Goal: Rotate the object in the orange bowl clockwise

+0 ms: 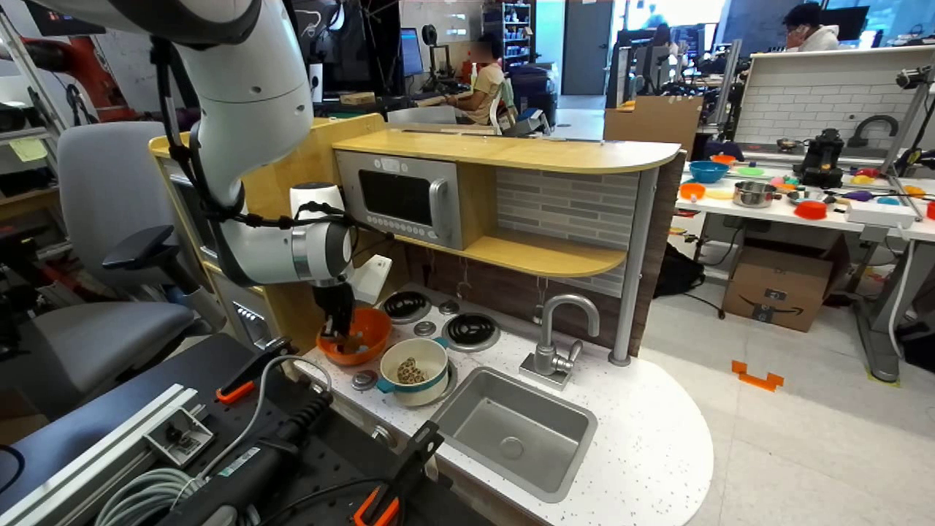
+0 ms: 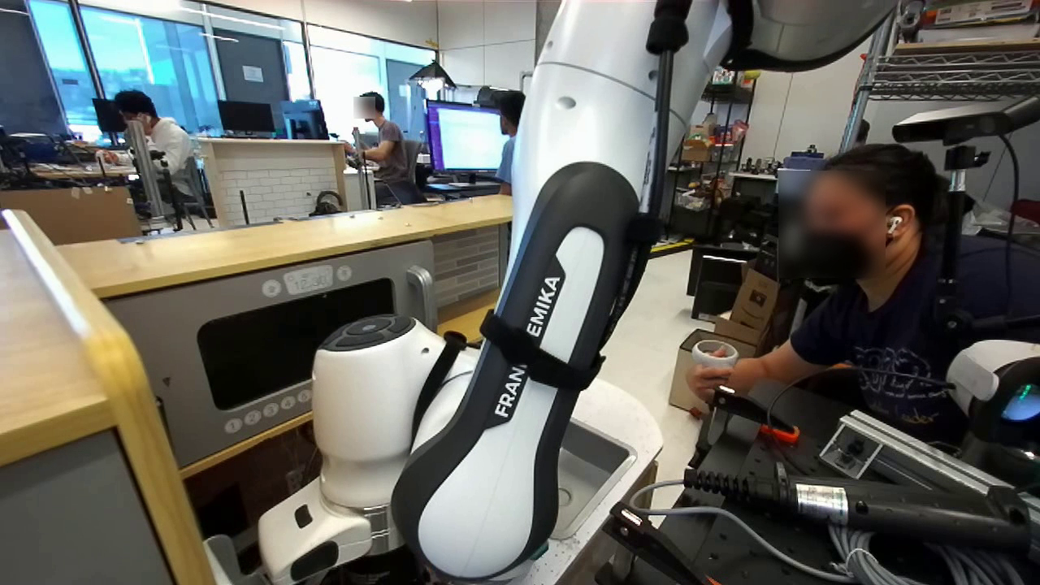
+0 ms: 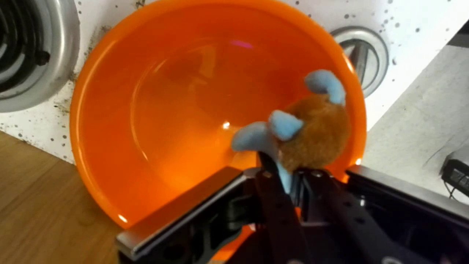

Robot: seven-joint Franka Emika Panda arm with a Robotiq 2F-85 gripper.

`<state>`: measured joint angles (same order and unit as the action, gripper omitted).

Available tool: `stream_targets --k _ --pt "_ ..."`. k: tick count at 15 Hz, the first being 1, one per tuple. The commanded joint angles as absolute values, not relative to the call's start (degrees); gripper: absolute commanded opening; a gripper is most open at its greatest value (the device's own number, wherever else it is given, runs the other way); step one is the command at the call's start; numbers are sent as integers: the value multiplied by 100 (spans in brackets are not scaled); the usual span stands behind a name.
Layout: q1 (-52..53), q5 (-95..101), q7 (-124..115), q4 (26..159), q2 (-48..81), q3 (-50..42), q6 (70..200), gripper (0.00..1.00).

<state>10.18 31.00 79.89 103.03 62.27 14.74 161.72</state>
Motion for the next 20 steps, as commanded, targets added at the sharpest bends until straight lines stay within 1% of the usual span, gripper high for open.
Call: stream_targets --k 1,2,3,6,11,12,13,20 --pt "1173 3143 8485 10136 6278 1336 16059 3" --pt "1227 3123 8502 10149 6258 1280 16075 37" --pt "1268 3089 8472 10159 6238 1237 16075 38" --pt "1334 3014 8317 10208 6167 1179 16151 58" --pt "1331 2757 7704 10465 5876 1179 16293 96" --pt "1341 2648 7430 10562 5759 1168 16280 99" --pt "1336 2541 7127 10673 5662 1155 16361 100" --pt "1373 2315 4953 12271 4477 869 17080 100"
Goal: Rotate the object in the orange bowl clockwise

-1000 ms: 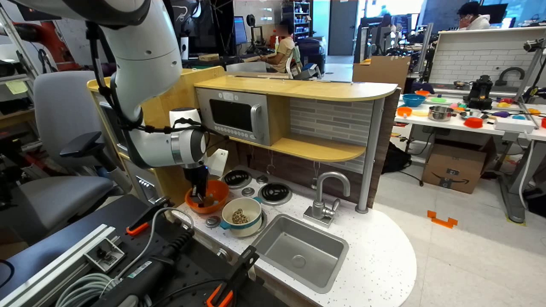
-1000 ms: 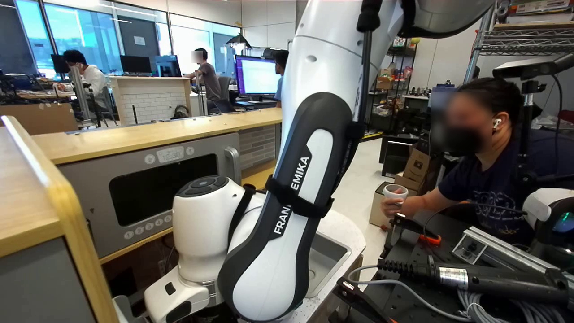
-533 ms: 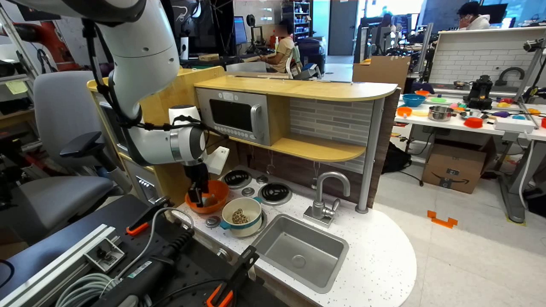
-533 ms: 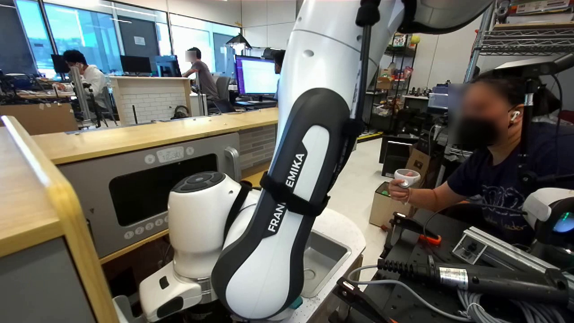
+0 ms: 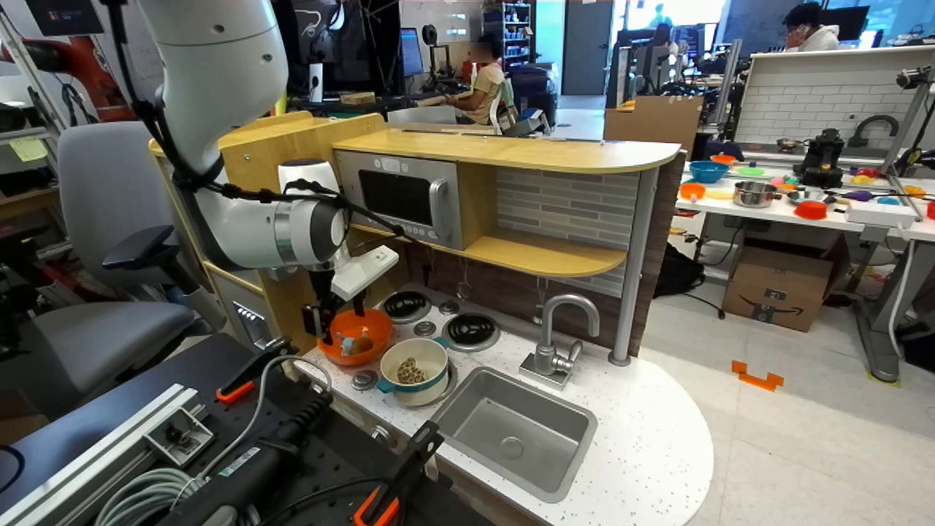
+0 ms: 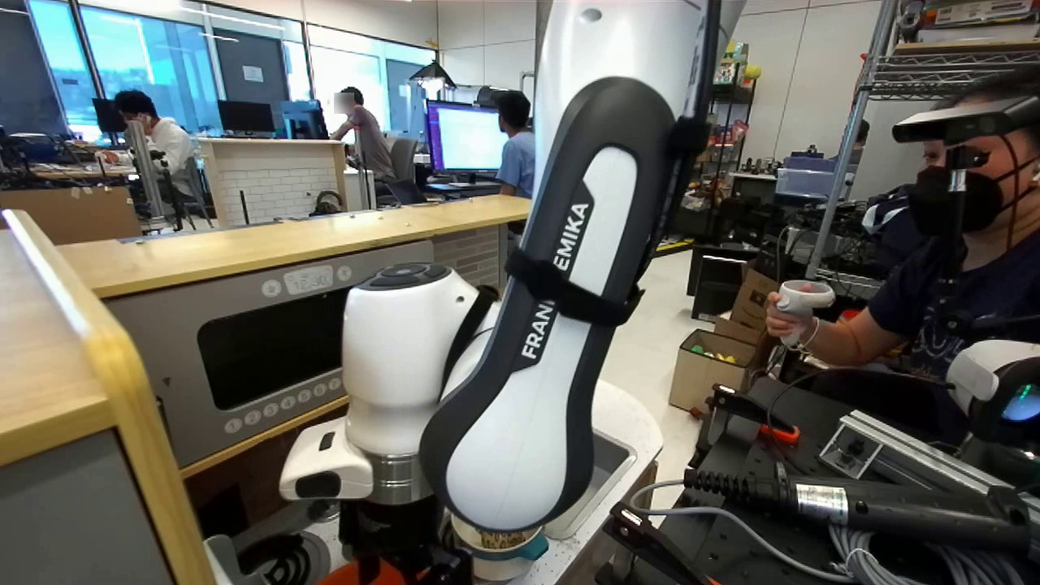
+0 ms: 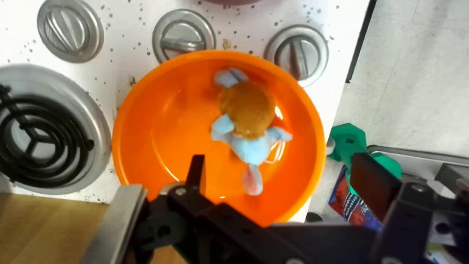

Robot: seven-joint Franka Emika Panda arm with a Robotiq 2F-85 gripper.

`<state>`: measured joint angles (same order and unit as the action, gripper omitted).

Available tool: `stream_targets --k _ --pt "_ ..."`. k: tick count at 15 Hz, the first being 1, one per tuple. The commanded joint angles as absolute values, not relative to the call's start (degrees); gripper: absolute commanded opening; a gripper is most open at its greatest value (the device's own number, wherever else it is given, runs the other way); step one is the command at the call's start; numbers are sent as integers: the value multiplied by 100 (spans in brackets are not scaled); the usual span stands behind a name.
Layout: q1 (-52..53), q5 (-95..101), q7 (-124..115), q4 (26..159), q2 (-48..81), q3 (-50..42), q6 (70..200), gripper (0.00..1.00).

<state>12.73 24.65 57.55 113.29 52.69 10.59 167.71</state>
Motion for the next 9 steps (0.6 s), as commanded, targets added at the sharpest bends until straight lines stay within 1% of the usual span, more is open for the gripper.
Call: stream_targets --k 1,6,7,9 --pt "1292 2273 4699 12528 4259 904 17129 100" --pt "827 1935 3535 13649 2998 1216 16899 100" --pt "537 1765 3289 14101 2412 1392 16782 100" --pt "245 1478 3004 14466 1904 1600 16697 100"
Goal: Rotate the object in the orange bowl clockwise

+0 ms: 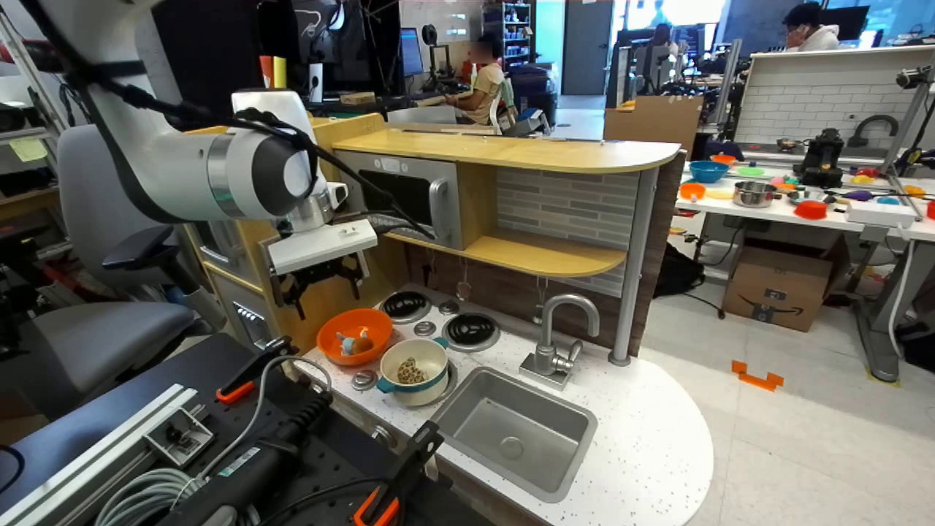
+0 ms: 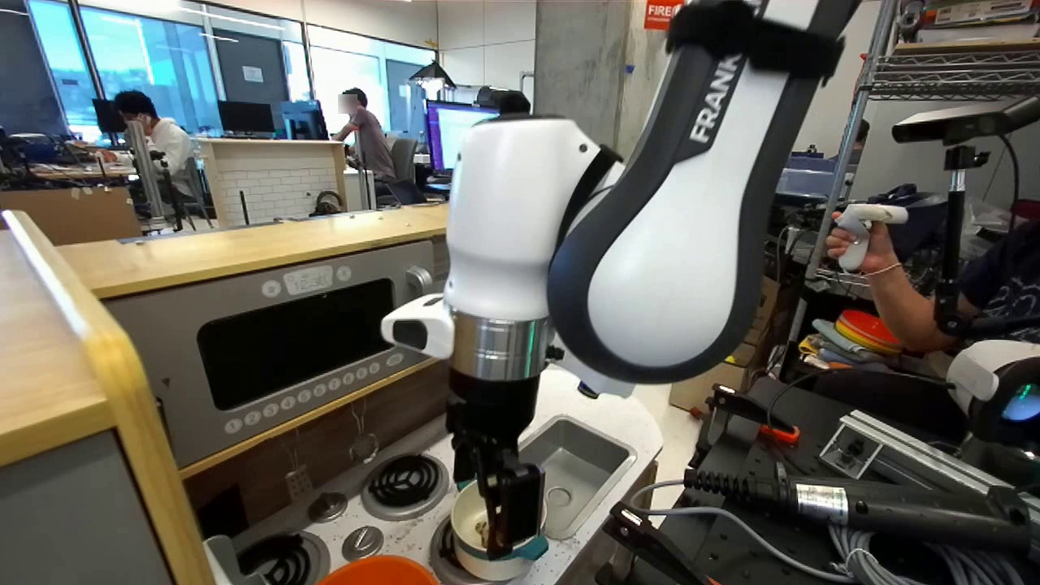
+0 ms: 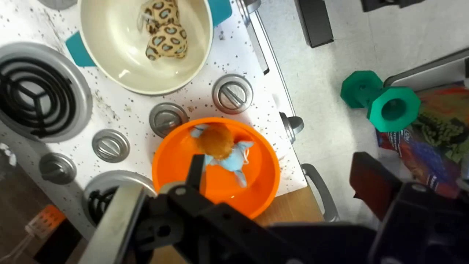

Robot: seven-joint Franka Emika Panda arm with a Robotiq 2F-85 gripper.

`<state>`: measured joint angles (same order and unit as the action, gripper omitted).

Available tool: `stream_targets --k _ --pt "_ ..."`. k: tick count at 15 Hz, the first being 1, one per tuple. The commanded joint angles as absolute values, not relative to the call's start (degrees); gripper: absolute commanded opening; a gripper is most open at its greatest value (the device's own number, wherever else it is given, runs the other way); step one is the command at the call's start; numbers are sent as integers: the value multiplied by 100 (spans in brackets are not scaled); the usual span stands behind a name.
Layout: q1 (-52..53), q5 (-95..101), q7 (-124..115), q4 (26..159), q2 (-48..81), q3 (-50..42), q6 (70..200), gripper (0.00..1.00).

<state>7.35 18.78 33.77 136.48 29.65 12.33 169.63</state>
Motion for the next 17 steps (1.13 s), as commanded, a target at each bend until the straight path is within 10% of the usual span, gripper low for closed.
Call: stream_targets --k 1,11,17 --pt "72 1293 2893 14651 1624 1725 16632 100" --pt "112 -181 1460 15918 -846 1234 15626 100" --pt "370 -213 1900 15577 -239 1028 15857 100"
